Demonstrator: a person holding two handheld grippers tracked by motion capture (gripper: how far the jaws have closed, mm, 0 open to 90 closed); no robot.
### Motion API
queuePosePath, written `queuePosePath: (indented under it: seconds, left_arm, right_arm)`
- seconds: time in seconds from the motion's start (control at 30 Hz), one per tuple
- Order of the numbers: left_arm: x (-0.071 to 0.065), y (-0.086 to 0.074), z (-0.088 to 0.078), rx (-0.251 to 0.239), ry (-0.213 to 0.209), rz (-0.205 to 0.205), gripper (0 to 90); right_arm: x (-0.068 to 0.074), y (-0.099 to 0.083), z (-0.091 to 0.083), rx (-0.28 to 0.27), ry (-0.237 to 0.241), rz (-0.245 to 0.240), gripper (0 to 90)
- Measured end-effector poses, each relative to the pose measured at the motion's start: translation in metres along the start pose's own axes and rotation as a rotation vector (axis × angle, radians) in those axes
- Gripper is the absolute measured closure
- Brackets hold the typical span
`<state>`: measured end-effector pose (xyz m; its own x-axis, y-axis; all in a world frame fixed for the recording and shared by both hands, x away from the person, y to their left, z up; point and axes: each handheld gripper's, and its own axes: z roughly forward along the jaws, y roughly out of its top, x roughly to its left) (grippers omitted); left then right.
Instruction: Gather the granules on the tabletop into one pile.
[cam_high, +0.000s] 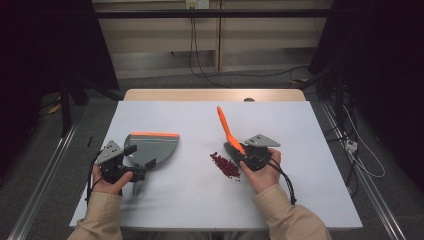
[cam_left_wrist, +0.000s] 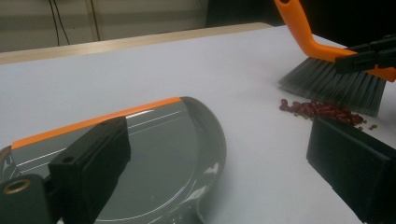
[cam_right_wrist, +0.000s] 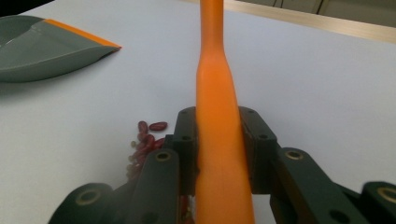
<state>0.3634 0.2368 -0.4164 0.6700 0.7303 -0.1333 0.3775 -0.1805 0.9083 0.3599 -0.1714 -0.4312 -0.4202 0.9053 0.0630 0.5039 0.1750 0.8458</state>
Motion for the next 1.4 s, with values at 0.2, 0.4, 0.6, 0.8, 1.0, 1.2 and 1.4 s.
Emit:
queuePosePath:
  seconds: [0.2, 0.4, 0.6, 0.8, 1.0, 1.2, 1.4]
  left_arm:
    - [0.001, 0.0, -0.001, -0.003, 0.001, -0.005, 6.0]
    - [0.002, -0.001, 0.0, 0.0, 0.0, -0.007, 6.0]
    - [0.002, -0.001, 0.0, 0.0, 0.0, -0.012, 6.0]
    - [0.002, -0.001, 0.0, -0.001, -0.001, -0.01, 6.0]
    - [0.002, -0.001, -0.001, -0.005, -0.001, -0.016, 6.0]
    - [0.001, -0.001, 0.0, -0.001, -0.004, -0.013, 6.0]
    - [0.003, -0.001, -0.001, -0.004, -0.001, -0.019, 6.0]
  right_arm:
    - [0.003, 0.004, 0.006, -0.002, 0.029, -0.029, 71.4]
    - [-0.019, 0.015, 0.004, -0.018, 0.043, -0.056, 71.4]
    - [-0.037, 0.017, 0.01, 0.035, 0.06, -0.092, 71.3]
    - [-0.042, 0.018, 0.012, 0.098, 0.138, -0.13, 70.5]
    - [-0.05, 0.023, 0.007, 0.174, 0.221, -0.102, 69.1]
    - [-0.052, 0.023, 0.007, 0.238, 0.226, -0.109, 70.4]
    - [-0.06, 0.027, 0.011, 0.189, 0.298, -0.128, 71.2]
